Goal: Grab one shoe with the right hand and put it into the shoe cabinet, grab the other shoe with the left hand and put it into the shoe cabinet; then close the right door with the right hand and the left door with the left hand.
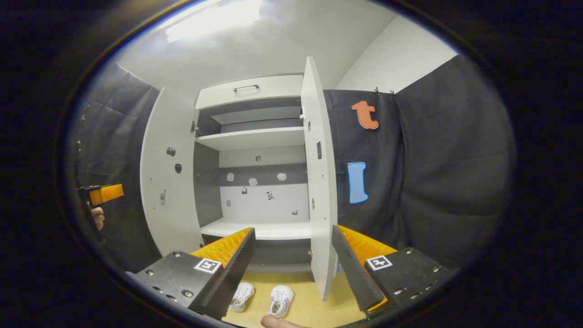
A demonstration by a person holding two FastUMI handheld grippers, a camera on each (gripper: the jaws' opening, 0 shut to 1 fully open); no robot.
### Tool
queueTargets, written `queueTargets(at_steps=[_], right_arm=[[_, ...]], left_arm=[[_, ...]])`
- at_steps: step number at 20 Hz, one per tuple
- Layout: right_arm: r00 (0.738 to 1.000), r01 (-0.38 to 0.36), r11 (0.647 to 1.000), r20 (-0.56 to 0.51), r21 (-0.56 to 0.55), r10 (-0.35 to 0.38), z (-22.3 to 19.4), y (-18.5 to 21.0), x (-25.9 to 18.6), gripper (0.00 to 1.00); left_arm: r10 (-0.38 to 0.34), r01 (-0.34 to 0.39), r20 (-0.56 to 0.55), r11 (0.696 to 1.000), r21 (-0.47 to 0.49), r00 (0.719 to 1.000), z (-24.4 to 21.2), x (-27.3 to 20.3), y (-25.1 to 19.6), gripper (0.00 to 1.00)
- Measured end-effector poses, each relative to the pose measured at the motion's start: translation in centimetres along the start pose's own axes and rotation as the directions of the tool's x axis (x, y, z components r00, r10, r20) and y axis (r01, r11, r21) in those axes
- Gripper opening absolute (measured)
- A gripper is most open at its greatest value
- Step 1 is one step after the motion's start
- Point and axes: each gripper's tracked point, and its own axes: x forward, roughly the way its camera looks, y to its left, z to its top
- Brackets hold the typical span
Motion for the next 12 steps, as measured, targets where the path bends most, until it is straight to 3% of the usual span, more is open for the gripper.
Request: queueTargets(at_steps=[1,9,12], right_arm=[[1.0,-0.003,1.0,0.002,-0.012,0.003,-0.2,0.5,0.0,1.0],[1.0,0.011,0.995,-0.01,-0.097,-0.012,-3.5,3.3,0.3,1.0],[0.999,0.013,0.992,-0.042,-0.126,-0.018,-6.7,4.3,1.1,0.97]], left_arm=[[-0.013,0.013,-0.014,1.0,-0.004,1.0,-0.6,0.0,-0.2,0.95],[-0.006,0.006,-0.011,1.0,-0.004,1.0,-4.1,-1.0,0.7,0.95],[-0.042,0.042,-0.031,0.999,0.01,0.999,-6.0,-1.6,-0.4,0.95]])
